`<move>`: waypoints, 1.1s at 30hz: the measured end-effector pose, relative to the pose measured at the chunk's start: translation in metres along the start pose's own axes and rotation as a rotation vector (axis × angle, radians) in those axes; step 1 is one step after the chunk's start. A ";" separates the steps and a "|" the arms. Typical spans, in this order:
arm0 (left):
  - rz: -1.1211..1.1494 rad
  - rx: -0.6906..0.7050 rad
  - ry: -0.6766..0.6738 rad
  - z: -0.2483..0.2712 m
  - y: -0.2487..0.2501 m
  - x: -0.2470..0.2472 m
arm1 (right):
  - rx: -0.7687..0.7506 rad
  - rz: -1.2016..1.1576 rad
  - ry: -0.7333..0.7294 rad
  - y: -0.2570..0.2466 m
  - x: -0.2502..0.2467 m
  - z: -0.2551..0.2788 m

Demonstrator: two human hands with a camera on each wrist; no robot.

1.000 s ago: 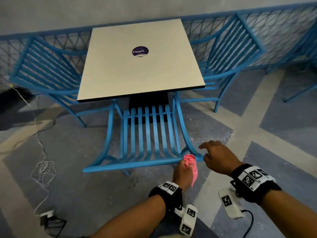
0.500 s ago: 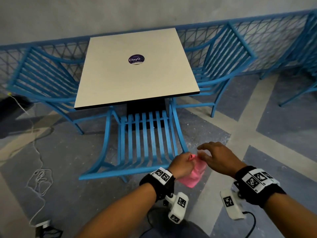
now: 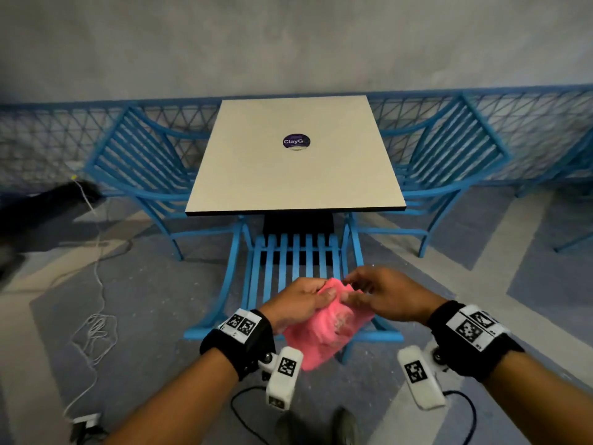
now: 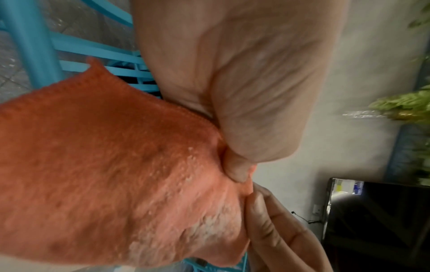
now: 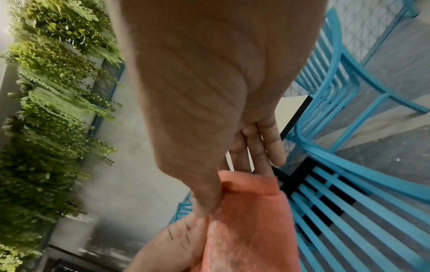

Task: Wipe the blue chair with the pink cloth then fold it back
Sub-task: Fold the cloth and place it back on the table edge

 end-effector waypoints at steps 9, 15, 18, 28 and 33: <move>-0.035 0.061 -0.004 0.033 0.013 -0.060 | -0.086 -0.051 0.032 -0.057 -0.020 -0.029; -0.207 0.131 -0.013 0.046 0.024 -0.107 | -0.076 -0.114 0.129 -0.081 -0.036 -0.044; -0.201 0.163 0.018 0.047 0.038 -0.128 | -0.044 -0.146 0.195 -0.088 -0.046 -0.048; -0.261 0.148 0.035 0.017 0.080 -0.157 | -0.018 -0.215 0.291 -0.089 -0.068 -0.079; -0.593 0.076 0.011 -0.009 0.102 -0.161 | -0.035 -0.302 0.194 -0.079 -0.081 -0.108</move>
Point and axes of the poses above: each hand's wrist, its own z-axis away from the middle knuckle, its own x-axis out of the palm, y = z × x, the point moved 1 cm from there along -z, towards the middle knuckle, and after that the axes turned 4 degrees about x, right-handed, at the moved point
